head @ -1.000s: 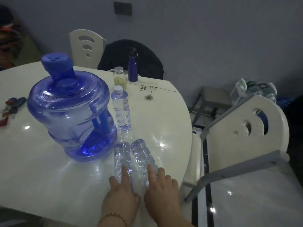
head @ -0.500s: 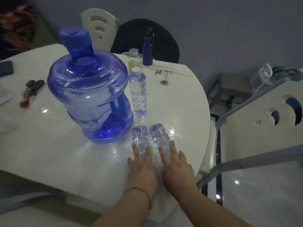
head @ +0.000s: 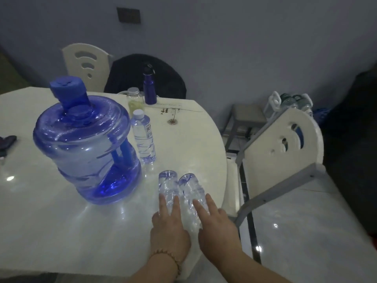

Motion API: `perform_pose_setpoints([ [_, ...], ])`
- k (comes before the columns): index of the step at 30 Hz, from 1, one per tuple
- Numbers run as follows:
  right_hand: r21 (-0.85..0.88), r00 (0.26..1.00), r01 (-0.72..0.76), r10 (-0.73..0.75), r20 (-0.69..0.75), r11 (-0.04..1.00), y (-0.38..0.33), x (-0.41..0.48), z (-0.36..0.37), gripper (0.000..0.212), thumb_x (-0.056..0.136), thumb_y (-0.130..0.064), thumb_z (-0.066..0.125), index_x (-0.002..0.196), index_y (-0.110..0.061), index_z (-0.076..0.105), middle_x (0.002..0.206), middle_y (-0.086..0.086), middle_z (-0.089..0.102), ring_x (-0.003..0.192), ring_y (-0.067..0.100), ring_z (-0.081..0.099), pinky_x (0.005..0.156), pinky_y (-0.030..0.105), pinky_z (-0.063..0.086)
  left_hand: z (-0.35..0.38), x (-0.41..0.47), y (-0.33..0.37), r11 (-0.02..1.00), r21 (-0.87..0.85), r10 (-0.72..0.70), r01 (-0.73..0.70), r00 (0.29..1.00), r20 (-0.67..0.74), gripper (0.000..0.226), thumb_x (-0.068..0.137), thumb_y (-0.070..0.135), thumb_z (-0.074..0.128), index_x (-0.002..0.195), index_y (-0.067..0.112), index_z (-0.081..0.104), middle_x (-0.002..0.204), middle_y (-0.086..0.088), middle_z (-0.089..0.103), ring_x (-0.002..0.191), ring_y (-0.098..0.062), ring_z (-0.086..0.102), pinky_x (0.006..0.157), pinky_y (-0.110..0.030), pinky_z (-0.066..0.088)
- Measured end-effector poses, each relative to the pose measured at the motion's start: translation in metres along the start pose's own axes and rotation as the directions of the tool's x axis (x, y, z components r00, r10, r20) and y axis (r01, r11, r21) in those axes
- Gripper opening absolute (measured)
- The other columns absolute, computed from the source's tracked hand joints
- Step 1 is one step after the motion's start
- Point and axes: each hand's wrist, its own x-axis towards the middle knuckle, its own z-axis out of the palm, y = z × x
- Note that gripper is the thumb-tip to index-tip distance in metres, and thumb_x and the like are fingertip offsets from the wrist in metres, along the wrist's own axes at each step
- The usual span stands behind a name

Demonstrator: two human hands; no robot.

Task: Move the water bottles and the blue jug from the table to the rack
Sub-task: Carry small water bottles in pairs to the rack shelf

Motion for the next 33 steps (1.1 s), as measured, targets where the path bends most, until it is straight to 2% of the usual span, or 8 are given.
perform_pose_setpoints([
  [3, 0.046, 0.997, -0.062, 0.064, -0.049, 0.997, 0.01, -0.017, -0.028, 0.079, 0.088, -0.018, 0.047, 0.147, -0.04, 0.0, 0.158, -0.005, -0.008, 0.125, 0.022, 0.033, 0.09, 0.031, 0.044, -0.015, -0.01, 0.033, 0.995, -0.063, 0.073, -0.074, 0.997, -0.019, 0.087, 0.082, 0.02, 0.054, 0.149, 0.032, 0.0, 0.154, -0.001, -0.019, 0.129, -0.025, 0.026, 0.102, -0.029, 0.036],
  [7, 0.079, 0.977, -0.097, 0.11, -0.185, 0.992, 0.028, -0.032, -0.077, 0.076, 0.09, -0.025, 0.048, 0.147, -0.041, 0.0, 0.158, -0.005, -0.006, 0.125, 0.022, 0.034, 0.092, 0.032, 0.041, -0.041, -0.015, 0.08, 0.978, -0.076, 0.185, -0.193, 0.978, -0.1, 0.084, 0.083, 0.02, 0.053, 0.149, 0.031, 0.001, 0.156, 0.0, -0.015, 0.133, -0.025, 0.022, 0.105, -0.028, 0.03],
  [15, 0.161, 0.897, -0.122, 0.178, -0.405, 0.979, 0.092, -0.062, -0.15, 0.076, 0.091, -0.029, 0.05, 0.147, -0.041, 0.001, 0.158, -0.006, 0.0, 0.132, 0.021, 0.03, 0.098, 0.033, 0.039, -0.066, -0.037, 0.188, 0.92, -0.046, 0.365, -0.39, 0.892, -0.266, 0.083, 0.084, 0.021, 0.058, 0.15, 0.027, 0.008, 0.156, 0.003, -0.009, 0.133, -0.022, 0.024, 0.104, -0.027, 0.032],
  [21, 0.197, 0.848, -0.142, 0.221, -0.482, 0.97, 0.196, -0.103, -0.185, 0.074, 0.089, -0.029, 0.052, 0.147, -0.04, 0.007, 0.158, -0.005, 0.002, 0.133, 0.02, 0.03, 0.097, 0.033, 0.042, -0.041, -0.074, 0.293, 0.856, 0.034, 0.493, -0.516, 0.796, -0.35, 0.082, 0.081, 0.024, 0.068, 0.147, 0.028, 0.019, 0.157, -0.001, 0.009, 0.129, -0.019, 0.034, 0.101, -0.025, 0.036],
  [25, 0.177, 0.837, -0.148, 0.219, -0.502, 0.973, 0.27, -0.131, -0.205, 0.074, 0.087, -0.028, 0.054, 0.146, -0.042, 0.01, 0.158, -0.005, 0.006, 0.127, 0.02, 0.038, 0.09, 0.031, 0.044, -0.016, -0.098, 0.376, 0.806, 0.06, 0.568, -0.589, 0.742, -0.356, 0.081, 0.081, 0.02, 0.064, 0.148, 0.026, 0.019, 0.154, -0.002, 0.008, 0.13, -0.02, 0.031, 0.105, -0.026, 0.031],
  [28, 0.154, 0.827, -0.172, 0.227, -0.514, 0.973, 0.333, -0.154, -0.227, 0.075, 0.088, -0.032, 0.057, 0.146, -0.041, 0.011, 0.158, -0.005, 0.007, 0.128, 0.02, 0.038, 0.091, 0.031, 0.044, 0.011, -0.114, 0.44, 0.807, 0.018, 0.559, -0.59, 0.754, -0.345, 0.081, 0.082, 0.017, 0.063, 0.148, 0.027, 0.017, 0.155, -0.002, 0.005, 0.136, -0.022, 0.024, 0.108, -0.03, 0.029],
  [33, 0.154, 0.815, -0.251, 0.295, -0.498, 0.956, 0.423, -0.185, -0.253, 0.076, 0.087, -0.025, 0.055, 0.147, -0.037, 0.01, 0.158, -0.003, 0.004, 0.132, 0.021, 0.032, 0.097, 0.032, 0.041, 0.053, -0.129, 0.521, 0.835, -0.027, 0.523, -0.55, 0.808, -0.27, 0.084, 0.082, 0.015, 0.064, 0.149, 0.028, 0.015, 0.156, -0.002, 0.002, 0.136, -0.022, 0.024, 0.108, -0.03, 0.029],
])
